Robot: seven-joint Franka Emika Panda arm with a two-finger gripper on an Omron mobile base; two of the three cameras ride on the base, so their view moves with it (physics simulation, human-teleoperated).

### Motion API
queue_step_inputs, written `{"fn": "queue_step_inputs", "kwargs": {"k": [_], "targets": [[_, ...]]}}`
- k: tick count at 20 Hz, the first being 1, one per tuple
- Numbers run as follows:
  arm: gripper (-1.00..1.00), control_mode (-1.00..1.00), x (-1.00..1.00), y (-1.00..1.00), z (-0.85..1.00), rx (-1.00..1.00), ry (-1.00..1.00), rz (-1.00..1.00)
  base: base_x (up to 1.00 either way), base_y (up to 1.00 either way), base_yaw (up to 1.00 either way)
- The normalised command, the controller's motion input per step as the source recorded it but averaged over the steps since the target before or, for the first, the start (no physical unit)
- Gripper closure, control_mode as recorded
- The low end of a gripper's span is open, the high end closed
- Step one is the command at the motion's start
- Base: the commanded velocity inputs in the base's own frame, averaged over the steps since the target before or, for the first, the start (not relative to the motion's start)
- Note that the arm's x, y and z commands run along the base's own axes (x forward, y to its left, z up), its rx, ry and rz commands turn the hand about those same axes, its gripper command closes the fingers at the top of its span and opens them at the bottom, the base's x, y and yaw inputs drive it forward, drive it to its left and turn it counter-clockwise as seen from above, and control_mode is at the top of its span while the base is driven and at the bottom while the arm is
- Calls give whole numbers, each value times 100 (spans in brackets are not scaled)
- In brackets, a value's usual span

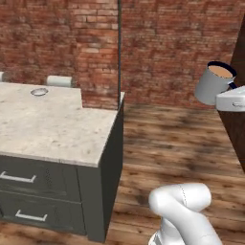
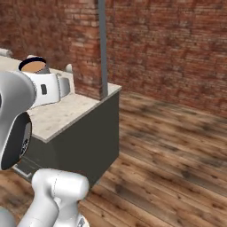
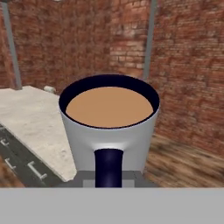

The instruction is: Pick the cup of tea, navigate to the dining table, and place it on the saucer.

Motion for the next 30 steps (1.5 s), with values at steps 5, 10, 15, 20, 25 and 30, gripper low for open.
{"fn": "queue_step_inputs", "kwargs": {"k": [5, 10, 15, 20, 25, 30], "targets": [[100, 100, 0, 0, 0, 0, 0, 0, 100, -100, -5], [100, 100, 0, 0, 0, 0, 0, 0, 100, -99, 0], [100, 100, 0, 0, 0, 0, 0, 0, 100, -85, 12], [100, 100, 0, 0, 0, 0, 0, 0, 100, -68, 32], [100, 100, 0, 0, 0, 0, 0, 0, 100, -60, 45], [100, 100, 0, 0, 0, 0, 0, 0, 99, -84, 47]]}}
